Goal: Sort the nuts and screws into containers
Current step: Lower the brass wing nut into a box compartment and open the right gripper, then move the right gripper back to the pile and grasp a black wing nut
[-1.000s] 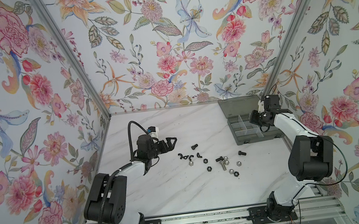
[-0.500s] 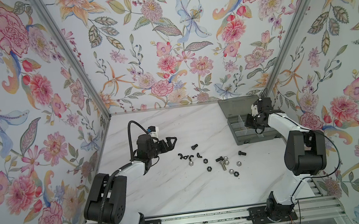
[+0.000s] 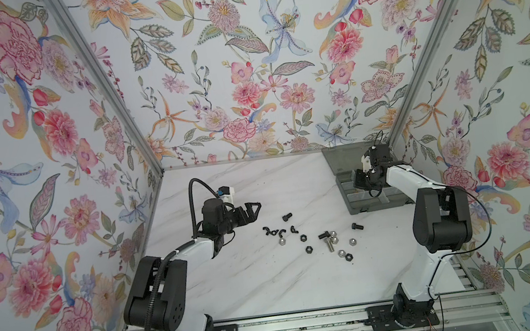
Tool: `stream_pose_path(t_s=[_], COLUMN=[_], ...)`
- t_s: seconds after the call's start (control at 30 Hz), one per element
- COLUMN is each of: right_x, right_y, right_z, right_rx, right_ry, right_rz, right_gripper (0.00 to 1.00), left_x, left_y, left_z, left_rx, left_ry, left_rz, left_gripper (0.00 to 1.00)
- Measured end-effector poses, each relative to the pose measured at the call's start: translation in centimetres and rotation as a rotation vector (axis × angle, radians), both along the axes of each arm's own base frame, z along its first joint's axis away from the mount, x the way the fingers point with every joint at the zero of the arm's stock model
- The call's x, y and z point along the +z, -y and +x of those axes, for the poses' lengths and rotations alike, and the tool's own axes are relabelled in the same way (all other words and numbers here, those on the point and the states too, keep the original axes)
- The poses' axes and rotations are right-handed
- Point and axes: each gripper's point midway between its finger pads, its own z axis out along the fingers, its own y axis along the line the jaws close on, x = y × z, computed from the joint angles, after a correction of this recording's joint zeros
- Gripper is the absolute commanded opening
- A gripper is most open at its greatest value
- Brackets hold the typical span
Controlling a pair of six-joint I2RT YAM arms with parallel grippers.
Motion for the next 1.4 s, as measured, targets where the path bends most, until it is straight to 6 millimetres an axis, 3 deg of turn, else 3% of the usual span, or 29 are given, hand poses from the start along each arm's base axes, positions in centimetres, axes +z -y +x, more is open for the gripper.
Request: stream_pose_path(t_s=[0.23,0.47,0.97,1.17,1.27,1.4], right_x=[-0.2,-0.7,0.2,2.6,5.3,7.4], right_y=[0.1,0.2,-0.8,-4.4,-7.6,-12.3], right_z=[0.0,0.0,0.4,-0.4,-1.1,-2.9], right_rx=[-0.005,-0.007,0.029,0.128,0.214,0.347], right_ry=[-0.004,-0.016,0.000,0.035,0.092,0.138], right_rz=[-0.012,-0.014,0.025,0.098,0.119,0.127], right_gripper=[0.12,0.17,0.29,0.32,0.34,0.36], left_x=[0.0,0.0,0.0,0.0,-0.1,-0.2], left_y=[0.0,0.0,0.0,0.0,0.0,-0.1], left_z=[0.0,0.0,0.0,0.0,0.0,-0.1], left_rx=[0.000,0.000,0.000,0.001,0.002,0.001], left_ry=[0.000,0.000,0.000,-0.009,-0.012,-0.020], left_rz=[0.000,0.000,0.000,0.004,0.006,0.008], left_gripper=[0.99,0.99,0.99,1.00,0.99,0.99])
